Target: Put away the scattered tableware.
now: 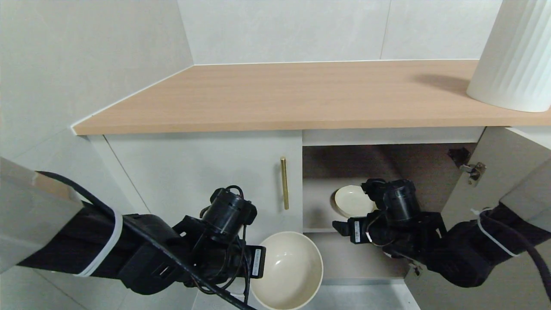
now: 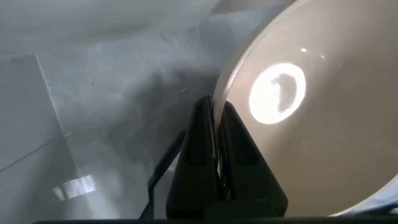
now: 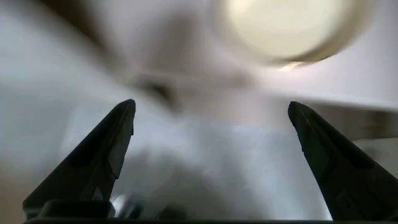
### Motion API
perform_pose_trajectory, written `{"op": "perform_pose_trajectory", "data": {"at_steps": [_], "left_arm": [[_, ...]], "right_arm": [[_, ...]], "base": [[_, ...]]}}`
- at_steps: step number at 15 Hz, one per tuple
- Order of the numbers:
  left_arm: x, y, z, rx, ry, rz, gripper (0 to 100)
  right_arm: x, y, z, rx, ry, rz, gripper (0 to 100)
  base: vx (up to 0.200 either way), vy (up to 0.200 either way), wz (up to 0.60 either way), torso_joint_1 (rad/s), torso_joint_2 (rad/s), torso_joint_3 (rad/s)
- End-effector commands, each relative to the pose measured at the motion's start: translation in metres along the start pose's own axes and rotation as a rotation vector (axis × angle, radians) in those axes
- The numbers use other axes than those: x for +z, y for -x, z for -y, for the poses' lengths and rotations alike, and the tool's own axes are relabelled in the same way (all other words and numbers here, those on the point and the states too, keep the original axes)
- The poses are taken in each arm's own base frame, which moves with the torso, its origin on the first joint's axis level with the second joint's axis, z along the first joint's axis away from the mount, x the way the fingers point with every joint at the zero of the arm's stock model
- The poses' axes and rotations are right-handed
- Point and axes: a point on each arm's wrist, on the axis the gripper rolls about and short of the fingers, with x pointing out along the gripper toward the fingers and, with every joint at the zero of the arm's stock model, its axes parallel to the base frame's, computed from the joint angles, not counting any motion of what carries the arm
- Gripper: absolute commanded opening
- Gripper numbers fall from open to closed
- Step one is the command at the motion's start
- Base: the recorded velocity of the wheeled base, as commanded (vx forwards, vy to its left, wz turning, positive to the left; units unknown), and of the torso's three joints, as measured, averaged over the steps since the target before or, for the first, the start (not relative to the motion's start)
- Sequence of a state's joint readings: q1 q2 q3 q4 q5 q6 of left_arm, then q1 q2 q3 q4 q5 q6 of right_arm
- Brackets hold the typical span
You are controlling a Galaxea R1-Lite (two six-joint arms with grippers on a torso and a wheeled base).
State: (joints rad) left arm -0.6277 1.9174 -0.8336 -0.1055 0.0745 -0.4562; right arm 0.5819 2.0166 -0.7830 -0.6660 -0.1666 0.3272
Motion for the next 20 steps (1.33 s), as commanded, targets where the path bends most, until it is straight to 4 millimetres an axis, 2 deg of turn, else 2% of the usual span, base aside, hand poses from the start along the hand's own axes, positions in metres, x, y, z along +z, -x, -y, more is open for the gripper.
{"op": "perform_pose_trajectory", "data": {"at_steps": [1, 4, 10, 13, 20], "left_arm": [[-0.007, -0.011, 0.001, 0.015, -0.013, -0.038, 0], [-0.009, -0.014, 0.003, 0.016, -0.02, -0.049, 0], [-0.01, -0.013, 0.006, 0.028, -0.031, -0.04, 0], [-0.011, -0.009, 0.01, 0.034, -0.042, -0.02, 0], [-0.013, 0.0, 0.017, 0.021, -0.062, -0.002, 0]], "right_arm": [[0.004, 0.032, -0.009, 0.107, 0.014, 0.011, 100], [-0.008, 0.048, -0.018, 0.215, 0.079, -0.037, 100], [-0.036, 0.051, -0.036, 0.282, 0.155, -0.126, 100], [-0.047, 0.043, -0.041, 0.258, 0.197, -0.156, 100], [-0.05, 0.024, -0.042, 0.19, 0.192, -0.147, 100]], "base": [[0.0, 0.0, 0.0, 0.0, 0.0, 0.0], [0.0, 0.0, 0.0, 0.0, 0.0, 0.0], [0.0, 0.0, 0.0, 0.0, 0.0, 0.0], [0.0, 0.0, 0.0, 0.0, 0.0, 0.0], [0.0, 0.0, 0.0, 0.0, 0.0, 0.0]]}}
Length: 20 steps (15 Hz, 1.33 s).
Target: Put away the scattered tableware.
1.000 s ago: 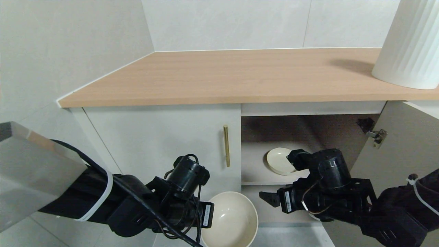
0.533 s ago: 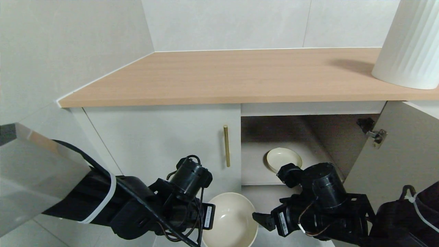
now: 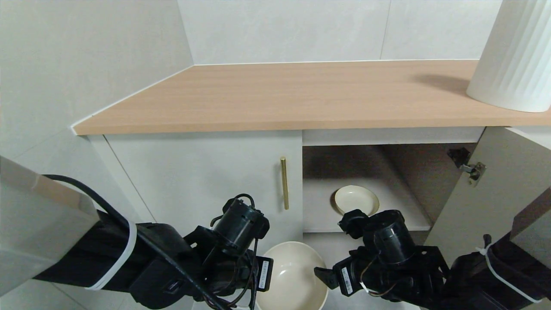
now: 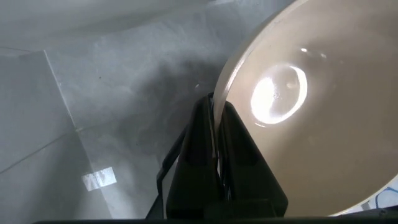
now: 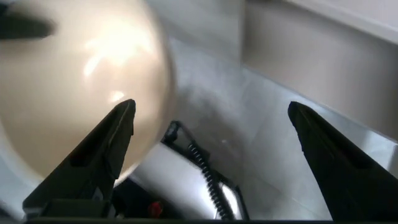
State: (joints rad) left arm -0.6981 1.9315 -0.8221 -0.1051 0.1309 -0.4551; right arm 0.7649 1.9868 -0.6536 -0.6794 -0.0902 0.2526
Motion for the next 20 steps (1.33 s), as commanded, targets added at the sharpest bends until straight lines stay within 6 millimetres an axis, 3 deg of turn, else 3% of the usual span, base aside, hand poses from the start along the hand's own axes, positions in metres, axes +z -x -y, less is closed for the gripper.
{"op": "perform_pose_trajectory", "data": {"at_steps": [1, 12, 13, 20], "left_arm": [[0.0002, 0.0024, 0.0007, -0.004, -0.001, 0.006, 0], [0.0005, 0.003, 0.0013, -0.006, 0.003, 0.009, 0], [0.0011, 0.0035, 0.0015, -0.007, 0.005, 0.012, 100], [0.0033, 0.0047, 0.002, -0.013, 0.013, 0.021, 100]], "right_arm": [[-0.0028, -0.0049, 0.0006, -0.004, 0.0, -0.013, 0], [-0.0031, -0.0049, 0.0012, -0.006, -0.001, -0.014, 0], [-0.0034, -0.0053, 0.0012, -0.006, 0.001, -0.016, 0], [-0.0049, -0.0058, 0.0016, -0.008, 0.005, -0.021, 0]], "base": [[0.0, 0.0, 0.0, 0.0, 0.0, 0.0], [0.0, 0.0, 0.0, 0.0, 0.0, 0.0], [0.0, 0.0, 0.0, 0.0, 0.0, 0.0], [0.0, 0.0, 0.0, 0.0, 0.0, 0.0]]}}
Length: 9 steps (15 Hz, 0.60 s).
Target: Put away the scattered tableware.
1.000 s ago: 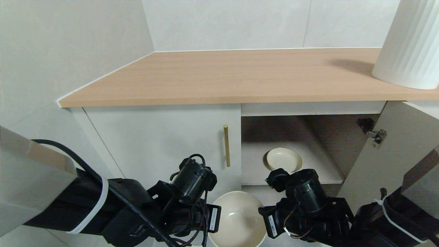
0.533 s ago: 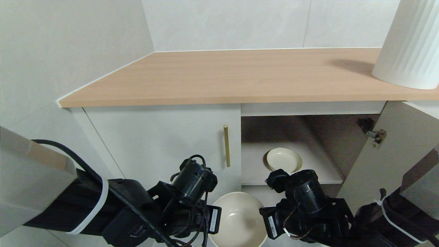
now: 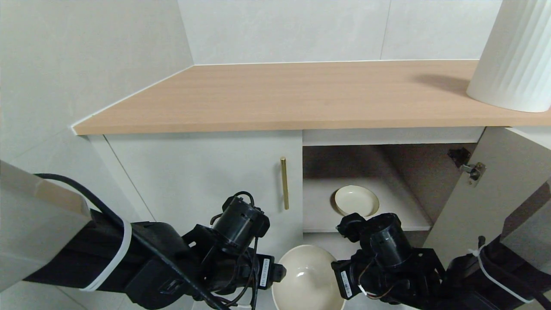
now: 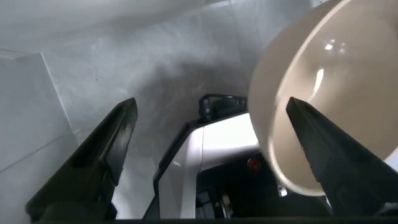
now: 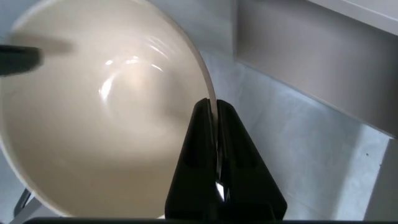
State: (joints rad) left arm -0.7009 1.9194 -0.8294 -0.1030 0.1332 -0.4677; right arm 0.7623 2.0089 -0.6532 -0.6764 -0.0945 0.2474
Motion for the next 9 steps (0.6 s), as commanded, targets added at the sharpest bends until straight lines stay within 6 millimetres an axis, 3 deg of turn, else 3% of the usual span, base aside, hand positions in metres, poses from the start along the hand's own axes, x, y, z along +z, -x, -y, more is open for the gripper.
{"op": "perform_pose_trajectory", "data": {"at_steps": [1, 5, 9], "left_arm": [[0.002, 0.001, 0.0, -0.007, 0.003, 0.009, 100], [0.004, 0.001, 0.0, -0.014, 0.01, 0.031, 100], [0.004, 0.001, 0.0, -0.014, 0.015, 0.031, 100]], "right_arm": [[0.0, 0.0, 0.0, 0.004, -0.001, 0.0, 0], [-0.002, -0.006, 0.008, -0.019, -0.009, -0.02, 0], [0.005, -0.013, 0.038, -0.108, -0.068, -0.067, 0]], "base": [[0.0, 0.0, 0.0, 0.0, 0.0, 0.0], [0.0, 0.0, 0.0, 0.0, 0.0, 0.0], [0.0, 0.0, 0.0, 0.0, 0.0, 0.0]]}}
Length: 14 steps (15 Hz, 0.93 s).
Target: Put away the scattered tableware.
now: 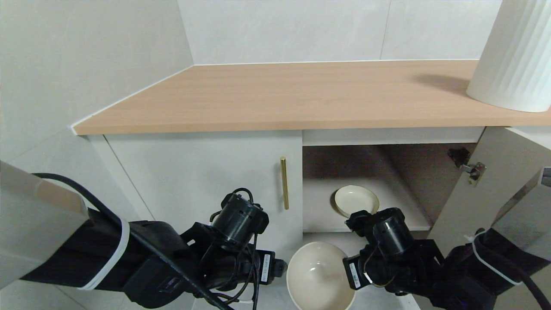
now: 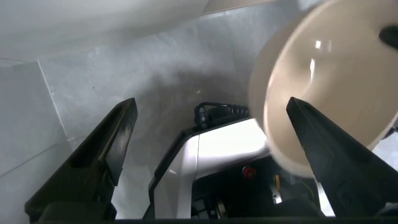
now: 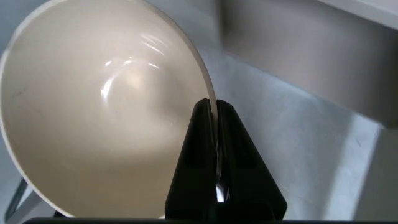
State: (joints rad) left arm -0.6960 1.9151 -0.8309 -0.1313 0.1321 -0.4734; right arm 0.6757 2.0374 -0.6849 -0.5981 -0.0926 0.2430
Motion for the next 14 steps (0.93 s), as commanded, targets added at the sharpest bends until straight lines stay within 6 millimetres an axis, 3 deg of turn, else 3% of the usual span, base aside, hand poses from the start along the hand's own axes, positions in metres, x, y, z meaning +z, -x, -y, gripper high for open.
{"op": "perform_pose_trajectory", "data": {"at_steps": [1, 4, 8, 14], "left_arm": [[0.0, 0.0, 0.0, 0.0, 0.002, 0.002, 100], [0.0, 0.001, 0.0, 0.0, 0.002, 0.002, 100], [0.002, 0.005, 0.0, -0.007, 0.004, 0.014, 100], [0.002, 0.004, 0.0, -0.006, 0.002, 0.013, 100]], "right_arm": [[0.008, -0.005, 0.015, -0.042, -0.038, -0.01, 0], [0.014, -0.013, 0.037, -0.15, -0.101, 0.009, 0], [0.045, -0.014, 0.067, -0.215, -0.324, 0.131, 0], [0.078, -0.027, 0.093, -0.265, -0.559, 0.273, 0]], "base": [[0.0, 0.0, 0.0, 0.0, 0.0, 0.0], [0.0, 0.0, 0.0, 0.0, 0.0, 0.0], [0.0, 0.0, 0.0, 0.0, 0.0, 0.0], [0.0, 0.0, 0.0, 0.0, 0.0, 0.0]]}}
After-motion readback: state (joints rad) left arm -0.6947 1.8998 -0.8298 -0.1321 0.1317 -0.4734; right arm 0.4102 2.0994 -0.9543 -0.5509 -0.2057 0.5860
